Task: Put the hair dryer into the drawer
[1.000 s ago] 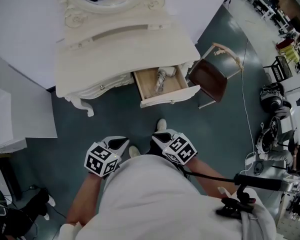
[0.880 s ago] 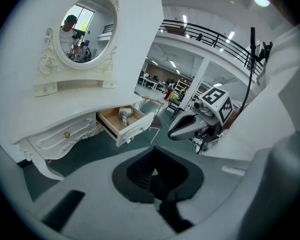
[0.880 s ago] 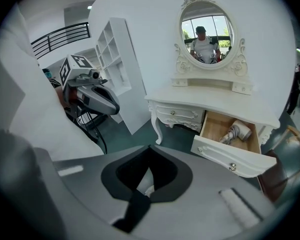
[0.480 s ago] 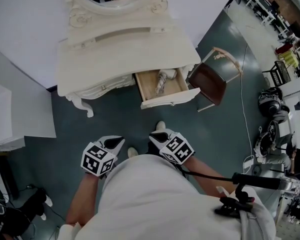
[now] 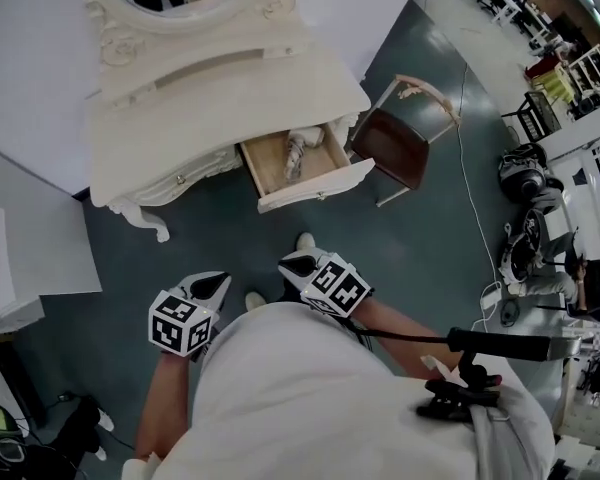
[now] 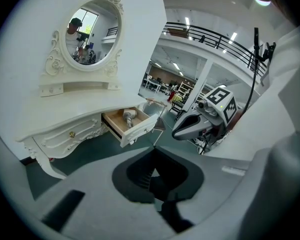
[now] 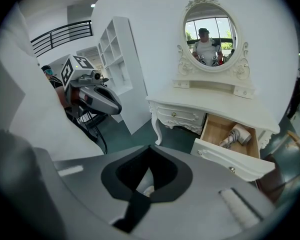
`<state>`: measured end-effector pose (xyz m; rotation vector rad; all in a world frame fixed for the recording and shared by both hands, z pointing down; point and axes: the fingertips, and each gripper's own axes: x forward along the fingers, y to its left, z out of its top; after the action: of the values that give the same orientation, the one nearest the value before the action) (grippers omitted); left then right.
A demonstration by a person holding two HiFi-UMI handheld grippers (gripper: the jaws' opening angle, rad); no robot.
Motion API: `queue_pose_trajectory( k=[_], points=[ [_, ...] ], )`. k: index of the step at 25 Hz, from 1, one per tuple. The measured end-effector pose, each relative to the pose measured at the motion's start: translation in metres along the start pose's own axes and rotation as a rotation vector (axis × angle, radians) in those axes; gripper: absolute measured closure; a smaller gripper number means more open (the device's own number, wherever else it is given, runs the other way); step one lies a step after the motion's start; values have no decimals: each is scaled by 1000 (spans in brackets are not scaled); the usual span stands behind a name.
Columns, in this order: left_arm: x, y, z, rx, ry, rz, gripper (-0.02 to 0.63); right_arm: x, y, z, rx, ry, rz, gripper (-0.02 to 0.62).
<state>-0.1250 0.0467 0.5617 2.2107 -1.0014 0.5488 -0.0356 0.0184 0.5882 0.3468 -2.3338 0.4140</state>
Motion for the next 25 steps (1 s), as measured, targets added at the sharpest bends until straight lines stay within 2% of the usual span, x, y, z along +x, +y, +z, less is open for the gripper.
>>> queue_pose_trajectory(
  k=[25],
  points=[
    [33, 0, 7, -9, 64, -26, 603, -2, -25, -14, 25, 14, 15, 597]
  ],
)
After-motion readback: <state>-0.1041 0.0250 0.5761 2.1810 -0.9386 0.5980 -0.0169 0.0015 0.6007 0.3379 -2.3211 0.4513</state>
